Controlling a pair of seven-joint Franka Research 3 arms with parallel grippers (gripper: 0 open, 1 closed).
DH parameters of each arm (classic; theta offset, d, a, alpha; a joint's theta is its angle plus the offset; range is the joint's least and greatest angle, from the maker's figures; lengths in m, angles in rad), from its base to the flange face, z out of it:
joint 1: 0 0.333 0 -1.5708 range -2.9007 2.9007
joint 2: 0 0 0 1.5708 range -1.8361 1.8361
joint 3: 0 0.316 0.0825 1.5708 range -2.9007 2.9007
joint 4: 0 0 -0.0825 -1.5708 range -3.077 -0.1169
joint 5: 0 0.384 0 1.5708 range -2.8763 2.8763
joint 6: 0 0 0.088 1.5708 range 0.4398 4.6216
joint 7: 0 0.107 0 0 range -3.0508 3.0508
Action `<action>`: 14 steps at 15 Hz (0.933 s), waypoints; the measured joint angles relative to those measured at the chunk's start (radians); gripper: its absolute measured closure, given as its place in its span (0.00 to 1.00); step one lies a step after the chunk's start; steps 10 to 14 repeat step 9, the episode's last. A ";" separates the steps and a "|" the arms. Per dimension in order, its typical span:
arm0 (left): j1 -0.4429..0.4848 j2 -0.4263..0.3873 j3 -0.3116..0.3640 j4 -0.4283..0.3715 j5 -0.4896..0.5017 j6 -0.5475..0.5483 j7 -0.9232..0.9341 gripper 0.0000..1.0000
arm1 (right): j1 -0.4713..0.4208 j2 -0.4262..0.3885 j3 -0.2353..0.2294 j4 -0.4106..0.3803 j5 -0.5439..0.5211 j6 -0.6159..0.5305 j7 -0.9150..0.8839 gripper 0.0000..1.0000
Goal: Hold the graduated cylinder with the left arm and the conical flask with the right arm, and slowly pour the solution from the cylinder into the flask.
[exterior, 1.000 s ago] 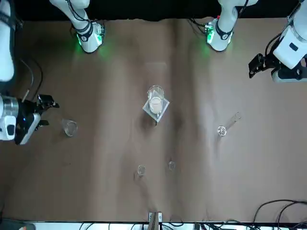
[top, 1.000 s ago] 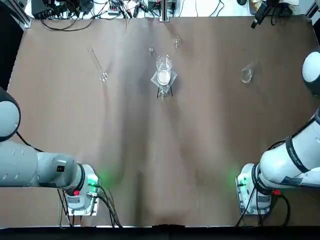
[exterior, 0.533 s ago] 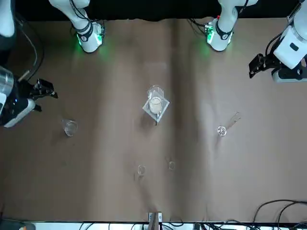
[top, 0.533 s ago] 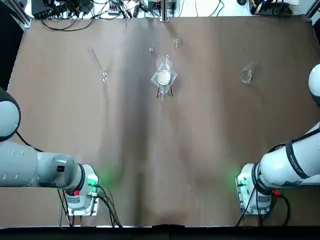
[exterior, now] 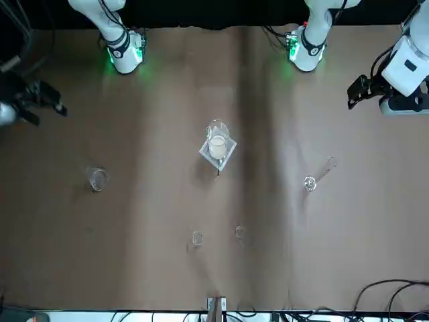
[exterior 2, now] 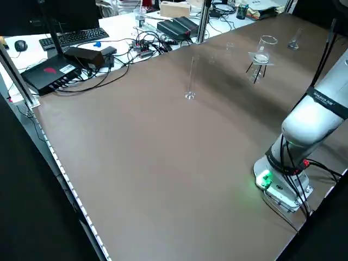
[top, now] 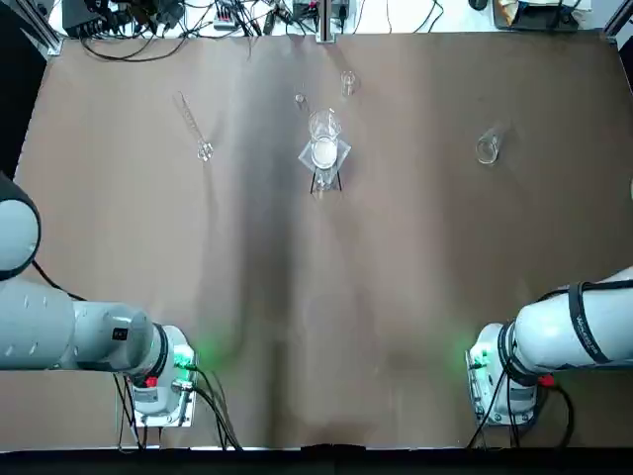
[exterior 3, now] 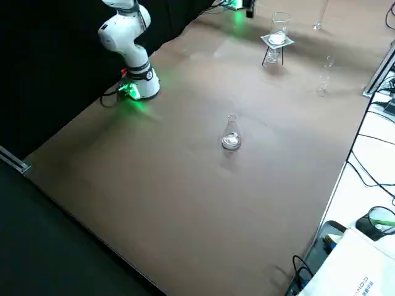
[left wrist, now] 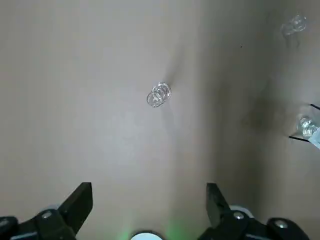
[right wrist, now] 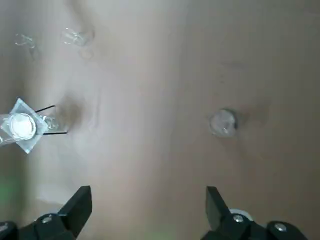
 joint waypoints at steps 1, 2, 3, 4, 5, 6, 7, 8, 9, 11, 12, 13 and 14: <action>0.000 0.000 -0.001 0.000 0.000 0.000 0.000 0.00 | -0.001 -0.049 -0.002 -0.032 -0.023 -0.012 0.014 0.00; 0.000 0.000 -0.001 0.000 0.000 0.000 0.000 0.00 | 0.001 -0.064 0.000 -0.053 -0.028 -0.010 0.016 0.00; 0.000 0.000 -0.001 0.000 0.000 0.000 0.000 0.00 | 0.006 -0.072 0.003 -0.075 -0.032 0.003 0.016 0.00; 0.000 0.000 -0.001 0.000 0.000 0.000 -0.001 0.00 | 0.013 -0.074 0.006 -0.098 -0.036 0.024 0.017 0.00; 0.000 0.000 -0.001 0.000 0.000 0.000 -0.001 0.00 | 0.021 -0.074 0.008 -0.124 -0.040 0.047 0.018 0.00; 0.000 0.000 -0.001 0.000 0.000 0.000 -0.002 0.00 | 0.028 -0.073 0.009 -0.148 -0.048 0.066 0.018 0.00; 0.000 0.000 -0.001 0.000 0.000 0.000 -0.003 0.00 | 0.034 -0.073 0.009 -0.167 -0.061 0.079 0.018 0.00; 0.000 0.000 -0.001 0.000 0.000 0.000 -0.003 0.00 | 0.038 -0.073 0.010 -0.178 -0.074 0.082 0.019 0.00; 0.000 0.000 -0.001 0.000 0.000 0.000 -0.004 0.00 | 0.039 -0.074 0.010 -0.184 -0.082 0.083 0.020 0.00; 0.000 0.000 -0.001 0.000 0.000 0.000 -0.004 0.00 | 0.039 -0.074 0.010 -0.184 -0.082 0.083 0.020 0.00; 0.000 0.000 -0.001 0.000 0.000 0.000 -0.004 0.00 | 0.039 -0.074 0.010 -0.184 -0.082 0.083 0.020 0.00; 0.000 0.000 -0.001 0.000 0.000 0.000 -0.004 0.00 | 0.039 -0.074 0.010 -0.184 -0.082 0.083 0.020 0.00; 0.000 0.000 -0.001 0.000 0.000 0.000 -0.004 0.00 | 0.039 -0.074 0.010 -0.184 -0.082 0.083 0.020 0.00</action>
